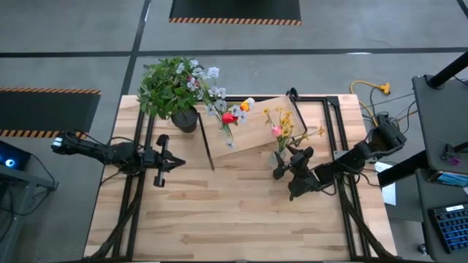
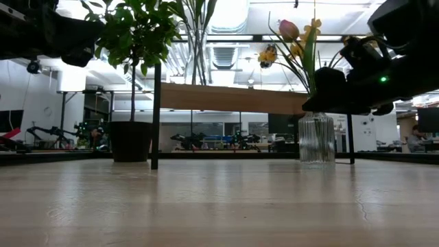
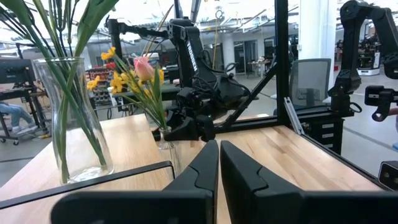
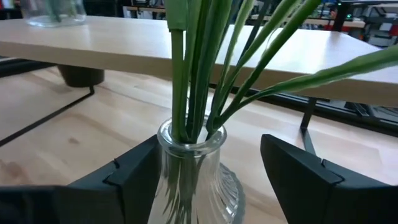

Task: Pick and place flowers into a vace then onto a shelf
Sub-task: Move the transparent vase on the shelf

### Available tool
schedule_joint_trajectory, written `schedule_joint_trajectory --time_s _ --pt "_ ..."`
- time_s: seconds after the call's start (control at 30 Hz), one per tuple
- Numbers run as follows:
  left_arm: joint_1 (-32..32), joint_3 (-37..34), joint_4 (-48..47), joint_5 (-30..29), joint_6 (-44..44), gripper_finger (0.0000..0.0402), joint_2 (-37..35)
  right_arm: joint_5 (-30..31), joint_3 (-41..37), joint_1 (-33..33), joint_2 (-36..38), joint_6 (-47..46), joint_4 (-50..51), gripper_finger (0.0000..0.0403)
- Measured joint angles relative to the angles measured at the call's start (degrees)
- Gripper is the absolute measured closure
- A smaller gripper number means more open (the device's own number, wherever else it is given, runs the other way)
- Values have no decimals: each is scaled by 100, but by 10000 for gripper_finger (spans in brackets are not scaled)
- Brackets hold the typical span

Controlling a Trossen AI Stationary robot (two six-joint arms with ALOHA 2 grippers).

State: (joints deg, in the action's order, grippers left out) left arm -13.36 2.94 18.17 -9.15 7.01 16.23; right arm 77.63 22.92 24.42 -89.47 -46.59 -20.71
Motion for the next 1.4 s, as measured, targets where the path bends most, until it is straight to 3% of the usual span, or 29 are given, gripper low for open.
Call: schedule_joint_trajectory --time_s 0.3,0.7,1.07,1.2,1.4 --pt "2 0 0 0 0 402 0 -14 0 -65 0 2 -58 178" --pt "2 -2 0 0 0 401 0 -14 0 -62 2 2 -72 291" --pt "0 -9 -81 0 -1 402 -2 -238 256 107 52 71 -94 293" --pt "1 -9 -81 0 -1 402 -2 -728 635 185 149 568 -90 293" --pt "0 -9 -82 1 -2 402 -2 -825 1222 396 545 1731 -51 293"
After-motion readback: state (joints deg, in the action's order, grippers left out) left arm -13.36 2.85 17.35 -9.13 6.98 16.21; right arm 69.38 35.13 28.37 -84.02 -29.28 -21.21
